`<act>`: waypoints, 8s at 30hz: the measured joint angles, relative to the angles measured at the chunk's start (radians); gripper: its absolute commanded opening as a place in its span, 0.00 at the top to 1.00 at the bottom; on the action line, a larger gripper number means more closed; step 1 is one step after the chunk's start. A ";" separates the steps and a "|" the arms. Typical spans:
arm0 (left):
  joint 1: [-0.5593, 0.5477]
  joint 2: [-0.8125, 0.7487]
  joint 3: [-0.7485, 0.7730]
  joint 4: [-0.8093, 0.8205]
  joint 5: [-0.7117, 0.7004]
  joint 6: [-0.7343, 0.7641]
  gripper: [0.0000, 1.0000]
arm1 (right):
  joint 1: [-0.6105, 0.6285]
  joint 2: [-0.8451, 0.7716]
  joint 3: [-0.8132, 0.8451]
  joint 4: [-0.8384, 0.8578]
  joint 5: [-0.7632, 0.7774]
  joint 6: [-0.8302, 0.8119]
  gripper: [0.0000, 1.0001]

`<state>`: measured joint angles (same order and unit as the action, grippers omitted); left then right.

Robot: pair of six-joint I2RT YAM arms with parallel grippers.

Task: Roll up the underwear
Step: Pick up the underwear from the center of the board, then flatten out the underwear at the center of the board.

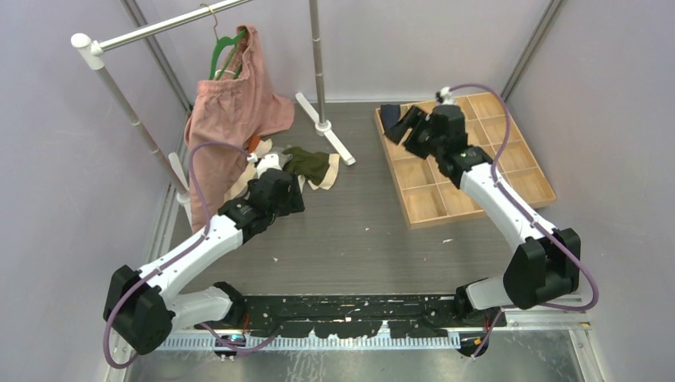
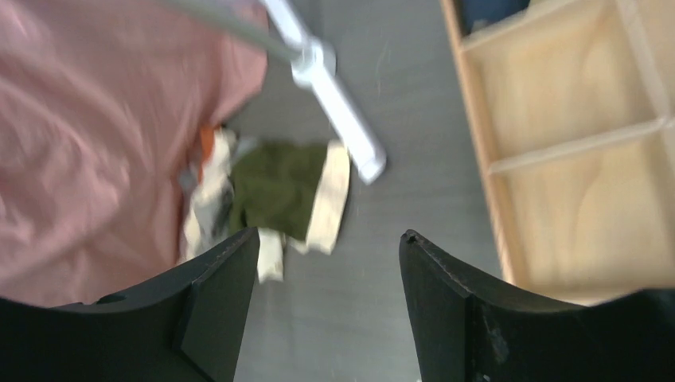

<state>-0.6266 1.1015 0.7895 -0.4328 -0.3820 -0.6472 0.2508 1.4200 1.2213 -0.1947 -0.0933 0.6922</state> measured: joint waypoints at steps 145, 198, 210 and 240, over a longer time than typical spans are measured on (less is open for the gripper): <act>0.018 -0.348 0.044 -0.223 0.687 -0.039 0.99 | 1.024 -0.136 -0.702 0.675 0.369 -1.268 0.83; -0.587 0.007 -0.153 0.034 0.128 0.077 0.12 | 0.413 0.001 -0.260 -0.430 -0.180 -0.163 0.99; -0.748 0.356 0.087 0.027 -0.100 0.077 0.40 | 0.408 0.001 -0.313 -0.407 -0.227 -0.159 0.99; -0.848 0.576 0.224 -0.177 -0.221 0.036 0.52 | 0.406 0.001 -0.317 -0.403 -0.243 -0.159 0.99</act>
<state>-1.4750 1.6779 1.0134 -0.6098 -0.6029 -0.6109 0.6571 1.4208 0.9047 -0.5980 -0.3359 0.5327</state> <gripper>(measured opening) 0.512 0.061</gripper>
